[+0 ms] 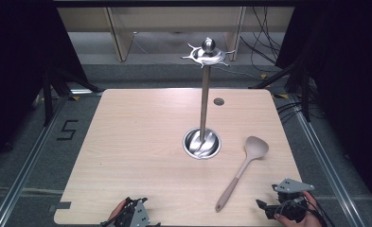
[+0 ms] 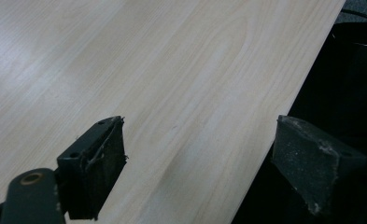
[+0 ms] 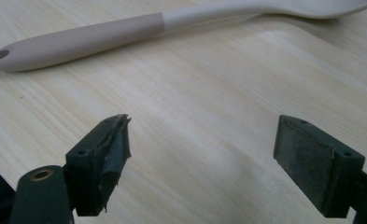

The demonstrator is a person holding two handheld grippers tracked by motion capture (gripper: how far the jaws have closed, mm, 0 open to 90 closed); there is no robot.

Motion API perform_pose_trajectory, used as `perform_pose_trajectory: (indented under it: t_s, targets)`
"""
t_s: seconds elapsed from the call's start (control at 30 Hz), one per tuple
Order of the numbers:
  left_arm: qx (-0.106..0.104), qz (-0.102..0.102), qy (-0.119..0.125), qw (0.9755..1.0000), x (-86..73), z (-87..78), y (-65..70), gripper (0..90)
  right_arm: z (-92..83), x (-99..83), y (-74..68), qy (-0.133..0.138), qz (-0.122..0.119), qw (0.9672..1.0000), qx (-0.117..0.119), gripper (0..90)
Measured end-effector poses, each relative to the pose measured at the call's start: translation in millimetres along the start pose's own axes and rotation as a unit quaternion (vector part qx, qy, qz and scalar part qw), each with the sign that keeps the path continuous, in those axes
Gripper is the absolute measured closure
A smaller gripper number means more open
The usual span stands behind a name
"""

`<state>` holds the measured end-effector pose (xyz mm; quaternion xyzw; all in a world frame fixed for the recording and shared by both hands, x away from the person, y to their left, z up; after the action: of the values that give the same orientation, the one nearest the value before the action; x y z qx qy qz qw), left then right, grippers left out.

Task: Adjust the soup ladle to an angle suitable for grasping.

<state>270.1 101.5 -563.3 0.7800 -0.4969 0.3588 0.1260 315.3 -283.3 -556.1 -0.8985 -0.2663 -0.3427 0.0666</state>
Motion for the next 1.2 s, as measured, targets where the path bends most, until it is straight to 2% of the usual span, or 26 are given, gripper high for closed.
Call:
perform_pose_trajectory:
  t_s: [0.13,0.2,0.23,0.27,0.4,0.43,0.47,0.5,0.53,0.57,0.63,0.67,0.73,0.77,0.83,0.87,0.9,0.97,1.0,1.1,1.17,1.2]
  targets:
    - [0.001,0.003,-0.004,1.0,-0.7,0.3,-0.4,16.4,-0.9,0.8,1.7,-0.002,-0.007,1.0,-0.002,19.7]
    - [-0.003,0.002,-0.003,1.0,-0.4,2.0,1.0,16.4,-0.4,2.6,-0.3,0.007,-0.015,0.9999,0.003,21.5]
    - [0.001,0.004,-0.004,1.0,-0.4,1.5,0.3,16.4,-1.6,1.9,-2.0,0.002,-0.01,0.9999,0.005,21.5]
    - [0.004,0.007,-0.001,1.0,0.0,2.3,-0.4,16.4,-1.3,3.2,-0.6,0.007,-0.02,0.9998,0.002,21.7]
    - [-0.007,-0.002,-0.001,1.0,-0.3,2.8,2.1,16.4,-2.5,3.6,-1.5,0.005,-0.028,0.9996,0.004,23.4]
    - [-0.006,0.001,-0.004,1.0,-0.8,2.9,1.6,16.4,0.2,7.6,1.0,0.022,-0.044,0.9988,0.002,23.9]
    - [-0.006,0.001,-0.004,1.0,-0.9,3.0,1.6,16.4,-1.6,5.6,-1.5,0.009,-0.032,0.9994,0.005,24.7]
    - [-0.004,0.0,-0.004,1.0,-0.9,3.4,1.6,16.4,-0.3,8.7,0.2,0.02,-0.047,0.9987,0.005,25.6]
    - [-0.004,0.0,-0.004,1.0,-0.9,3.4,1.6,16.4,-0.3,8.7,0.2,0.02,-0.047,0.9987,0.005,25.6]
    - [-0.007,0.0,-0.004,1.0,-1.0,3.4,1.8,16.4,0.4,12.8,-0.3,0.025,-0.058,0.998,0.012,26.3]
    - [-0.007,-0.001,-0.004,1.0,-1.1,3.8,1.9,16.4,-0.1,17.6,-0.1,0.026,-0.074,0.9969,0.01,28.2]
    - [0.001,0.003,-0.007,1.0,-1.5,3.0,0.3,16.4,0.0,20.8,-0.4,0.026,-0.087,0.9958,0.012,29.2]
    - [-0.001,0.0,-0.008,1.0,-1.8,3.6,0.7,16.4,0.1,22.6,-0.6,0.024,-0.094,0.9952,0.012,30.1]
    - [0.0,0.0,-0.009,1.0,-2.0,4.3,0.6,16.4,0.0,24.7,-0.4,0.015,-0.112,0.9935,0.014,31.8]
    - [0.0,0.004,-0.013,0.9999,-2.5,5.2,0.4,16.4,1.1,30.7,0.6,0.014,-0.15,0.9885,0.014,35.1]
    - [-0.009,-0.001,-0.01,0.9999,-2.0,6.4,2.5,16.5,1.9,33.9,0.6,0.013,-0.163,0.9864,0.016,35.4]
    - [-0.005,-0.002,-0.008,1.0,-1.6,6.4,1.8,16.5,3.4,37.0,0.3,0.011,-0.176,0.9841,0.02,35.4]
    - [0.001,0.0,-0.009,1.0,-1.7,5.0,0.5,16.5,6.2,43.1,-0.6,0.01,-0.187,0.982,0.024,34.8]
    - [0.0,0.0,-0.01,1.0,-2.1,4.5,0.5,16.4,7.8,48.0,-1.4,0.001,-0.196,0.9803,0.029,33.1]
    - [-0.002,-0.006,0.0,1.0,-1.2,5.7,1.2,16.5,9.0,54.6,-2.0,0.005,-0.203,0.9786,0.033,33.1]
    - [-0.002,-0.005,-0.001,1.0,-1.2,5.6,1.3,16.4,10.4,60.2,-4.7,0.003,-0.223,0.9738,0.044,34.0]
    - [0.0,0.0,-0.01,1.0,-2.2,4.4,0.5,16.4,10.4,60.2,-4.7,0.003,-0.223,0.9738,0.044,34.0]
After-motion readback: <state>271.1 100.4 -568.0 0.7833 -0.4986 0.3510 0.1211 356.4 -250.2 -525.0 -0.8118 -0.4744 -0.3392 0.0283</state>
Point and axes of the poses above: each handheld gripper's, and its own axes: z roughly forward along the jaws, x roughly out of its top, y roughly to its right, the point moved 9 cm from there along z, roughly forward along the jaws, and after that the axes turned 6 degrees about -x, right-handed, at the moved point
